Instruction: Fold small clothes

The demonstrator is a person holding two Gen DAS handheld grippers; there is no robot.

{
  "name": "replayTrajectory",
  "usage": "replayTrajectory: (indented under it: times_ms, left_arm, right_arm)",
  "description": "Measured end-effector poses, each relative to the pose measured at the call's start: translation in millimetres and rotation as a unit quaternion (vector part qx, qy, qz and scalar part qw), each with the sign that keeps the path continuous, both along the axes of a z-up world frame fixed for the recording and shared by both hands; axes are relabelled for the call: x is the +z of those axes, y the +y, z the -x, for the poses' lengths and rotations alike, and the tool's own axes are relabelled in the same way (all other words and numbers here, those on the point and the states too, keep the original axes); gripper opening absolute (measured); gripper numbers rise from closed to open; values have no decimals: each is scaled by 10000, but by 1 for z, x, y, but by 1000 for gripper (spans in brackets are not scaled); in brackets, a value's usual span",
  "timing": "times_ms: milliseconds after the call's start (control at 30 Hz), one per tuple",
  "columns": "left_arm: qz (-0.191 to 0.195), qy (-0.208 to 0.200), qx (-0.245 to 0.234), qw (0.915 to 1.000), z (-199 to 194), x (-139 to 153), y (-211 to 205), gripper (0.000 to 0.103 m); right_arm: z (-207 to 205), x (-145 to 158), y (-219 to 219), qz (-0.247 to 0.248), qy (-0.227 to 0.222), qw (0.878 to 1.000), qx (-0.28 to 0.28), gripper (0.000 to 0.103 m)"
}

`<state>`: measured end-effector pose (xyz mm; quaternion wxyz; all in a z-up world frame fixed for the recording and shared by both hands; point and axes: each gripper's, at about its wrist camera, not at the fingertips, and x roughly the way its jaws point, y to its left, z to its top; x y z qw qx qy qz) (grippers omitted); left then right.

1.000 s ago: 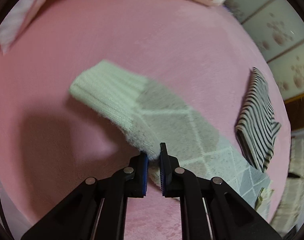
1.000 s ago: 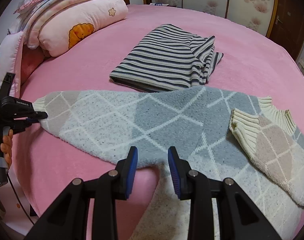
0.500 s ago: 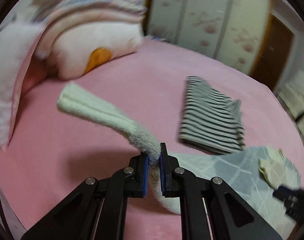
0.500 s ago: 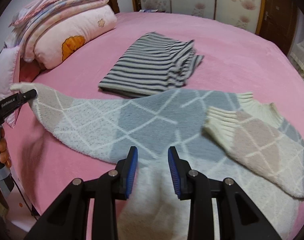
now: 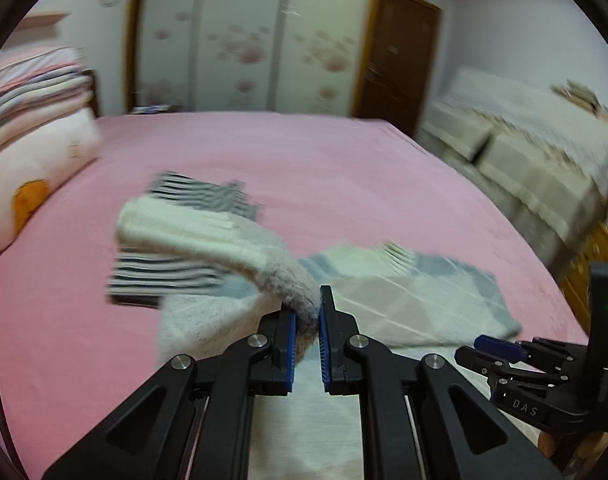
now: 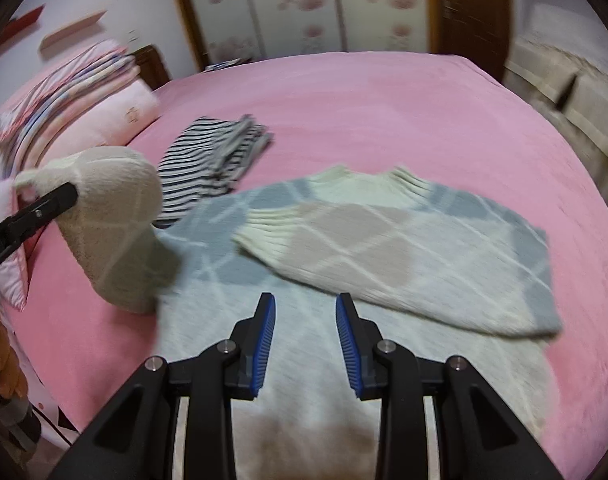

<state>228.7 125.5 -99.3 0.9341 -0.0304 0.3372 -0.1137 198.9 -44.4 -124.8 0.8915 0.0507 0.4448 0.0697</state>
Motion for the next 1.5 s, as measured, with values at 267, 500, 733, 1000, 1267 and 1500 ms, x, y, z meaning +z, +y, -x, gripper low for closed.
replayTrajectory:
  times_ms: [267,500,733,1000,1267,1500]
  left_arm:
    - [-619,1050,-835,9890,0,-88,-106,42]
    - [-13,1239,-726,9896,31,-105,-94,47]
    - [792,1312,239,9879,58,-106,-4,54]
    - [687,1489,1219,9789,74,-126,74,54]
    - [910,1685,1464,9705,61,-147,98,54]
    - [905,1734,1553,9683,37,-157,90,54]
  right_arm:
    - [25,-31,-83,-39,351,9974,-627,32]
    - [27,-47,-107,-201,476,9959,-740,32]
    - [14,-52,-94,-610,569,9951,-524,32]
    - [-7,-79,-86,-903,920,9907,-426,32]
    - [-22,-103,-79,-1257,1102,9853,-362,32]
    - [-26,-75,-44,-634,721,9949,305,9]
